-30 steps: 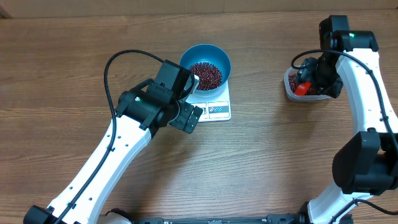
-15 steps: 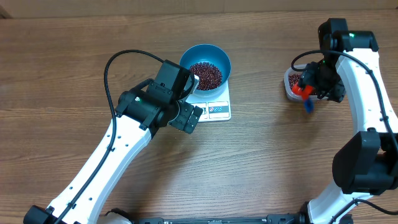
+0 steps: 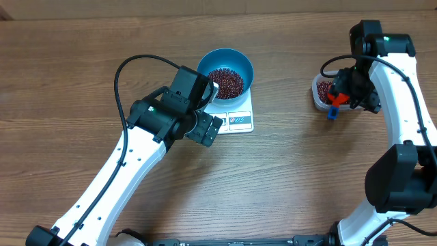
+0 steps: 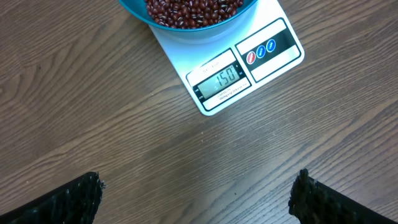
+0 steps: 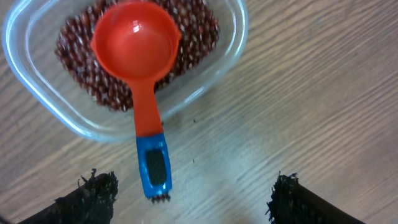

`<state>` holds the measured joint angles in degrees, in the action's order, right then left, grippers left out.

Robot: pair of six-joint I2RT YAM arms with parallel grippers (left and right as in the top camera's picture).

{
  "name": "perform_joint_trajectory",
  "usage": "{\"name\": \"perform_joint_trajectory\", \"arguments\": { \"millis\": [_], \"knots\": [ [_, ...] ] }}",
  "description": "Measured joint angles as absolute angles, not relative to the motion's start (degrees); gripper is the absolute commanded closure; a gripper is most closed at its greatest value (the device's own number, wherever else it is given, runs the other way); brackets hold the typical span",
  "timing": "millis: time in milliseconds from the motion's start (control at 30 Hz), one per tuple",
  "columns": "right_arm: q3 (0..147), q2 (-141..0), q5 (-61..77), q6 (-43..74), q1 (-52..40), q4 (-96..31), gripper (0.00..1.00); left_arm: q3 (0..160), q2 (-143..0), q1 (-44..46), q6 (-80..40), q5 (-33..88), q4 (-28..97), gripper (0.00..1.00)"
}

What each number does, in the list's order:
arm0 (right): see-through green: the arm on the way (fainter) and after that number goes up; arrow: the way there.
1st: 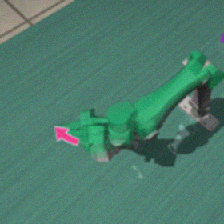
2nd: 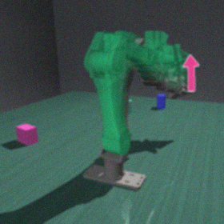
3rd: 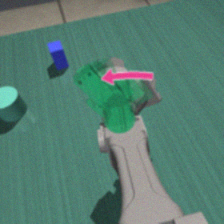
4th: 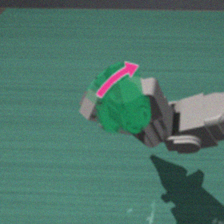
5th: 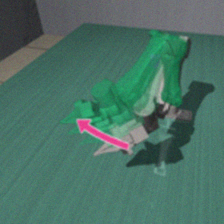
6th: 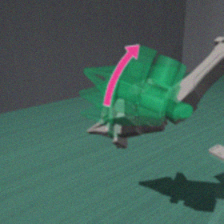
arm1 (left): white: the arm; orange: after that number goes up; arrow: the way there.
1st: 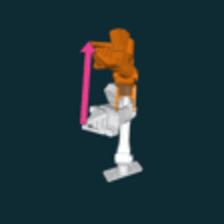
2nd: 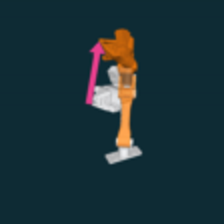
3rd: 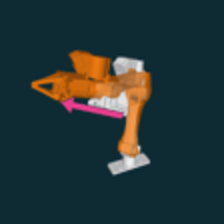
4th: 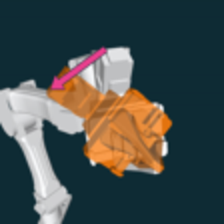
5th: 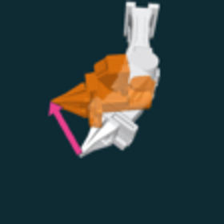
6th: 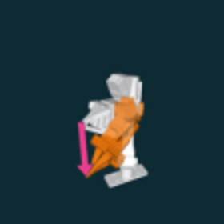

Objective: Scoop item into bowl and weigh 150g on scale

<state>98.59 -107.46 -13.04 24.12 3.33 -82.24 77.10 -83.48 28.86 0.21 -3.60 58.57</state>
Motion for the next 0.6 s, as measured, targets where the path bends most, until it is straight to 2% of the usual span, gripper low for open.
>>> {"name": "perform_joint_trajectory", "arguments": {
  "millis": [267, 500, 567, 600],
  "knots": [
    [98.61, -102.63, -0.71, 13.06, 1.91, -81.8, 0.2, 77.1, -83.48, 28.86, 0.21, -3.6, 58.57, 0.0],
    [98.85, -94.65, 11.97, 0.58, -6.13, -81.91, 0.18, 77.1, -83.48, 28.86, 0.21, -3.6, 58.54, 0.0],
    [99.0, -94.19, 14.66, -2.24, -9.32, -81.89, 0.1, 77.1, -83.48, 28.86, 0.21, -3.6, 58.57, 0.0],
    [99.0, -94.15, 15.73, -3.27, -11.05, -81.89, 0.0, 77.1, -83.48, 28.86, 0.21, -3.6, 58.54, 0.01]
  ]
}}
